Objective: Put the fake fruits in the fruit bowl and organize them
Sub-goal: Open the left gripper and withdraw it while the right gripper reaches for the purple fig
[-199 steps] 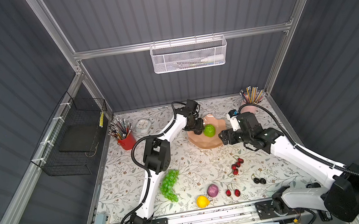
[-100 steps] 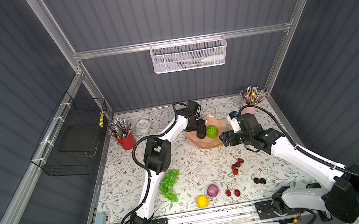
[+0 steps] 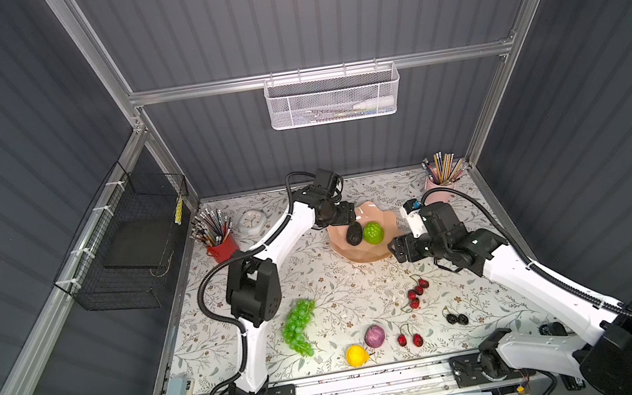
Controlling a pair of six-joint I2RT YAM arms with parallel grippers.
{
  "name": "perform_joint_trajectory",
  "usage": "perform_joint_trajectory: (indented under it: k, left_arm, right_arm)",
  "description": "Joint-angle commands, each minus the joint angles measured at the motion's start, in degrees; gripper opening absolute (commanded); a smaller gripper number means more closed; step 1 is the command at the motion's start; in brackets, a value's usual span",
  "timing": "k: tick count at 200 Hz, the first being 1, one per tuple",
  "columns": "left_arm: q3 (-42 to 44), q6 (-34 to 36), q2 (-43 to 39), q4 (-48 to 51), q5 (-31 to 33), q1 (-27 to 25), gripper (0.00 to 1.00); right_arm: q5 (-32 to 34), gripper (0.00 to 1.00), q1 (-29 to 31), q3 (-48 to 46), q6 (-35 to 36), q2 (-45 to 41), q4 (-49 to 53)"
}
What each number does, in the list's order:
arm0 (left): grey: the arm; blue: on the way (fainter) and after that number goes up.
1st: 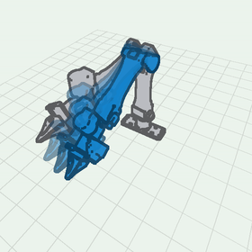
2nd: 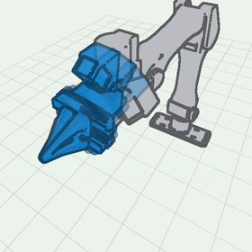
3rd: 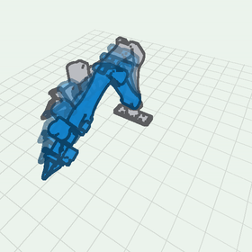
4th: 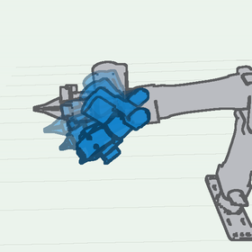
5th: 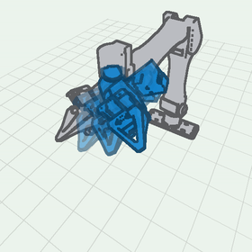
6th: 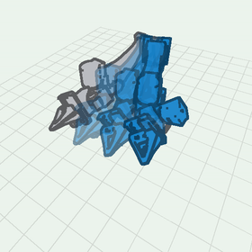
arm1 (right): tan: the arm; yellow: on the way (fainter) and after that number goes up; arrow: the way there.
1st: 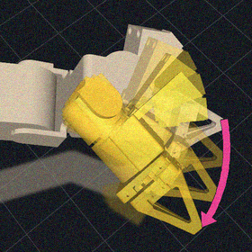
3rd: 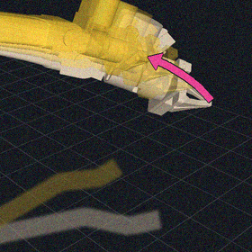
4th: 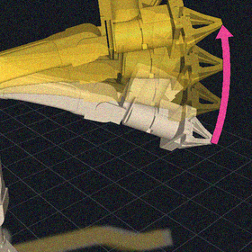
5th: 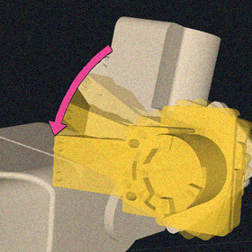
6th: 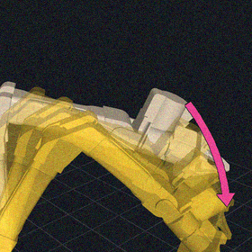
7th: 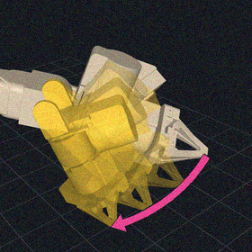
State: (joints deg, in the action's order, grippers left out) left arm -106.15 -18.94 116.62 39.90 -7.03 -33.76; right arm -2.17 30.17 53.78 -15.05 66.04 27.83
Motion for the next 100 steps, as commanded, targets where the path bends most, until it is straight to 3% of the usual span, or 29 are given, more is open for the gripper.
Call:
perform_joint_trajectory:
  k: [1,51,73,100]
  left_arm:
    - [9.2,-2.0,-6.2,-0.8,1.6,0.1,0.78]
    - [32.0,-5.9,-21.8,-6.0,4.3,0.0,0.77]
    - [38.6,-8.0,-27.1,-8.7,5.1,-0.1,0.77]
    - [44.8,-10.0,-32.4,-10.5,5.9,-0.2,0.78]
  right_arm:
    - [0.8,0.82,4.7,-0.7,-0.6,-1.3,4.4]
    - [2.0,0.75,21.6,-6.6,-9.1,-1.4,6.0]
    - [2.8,0.79,29.1,-7.3,-12.0,1.8,5.7]
    - [2.8,0.82,34.4,-7.8,-15.0,6.2,4.1]
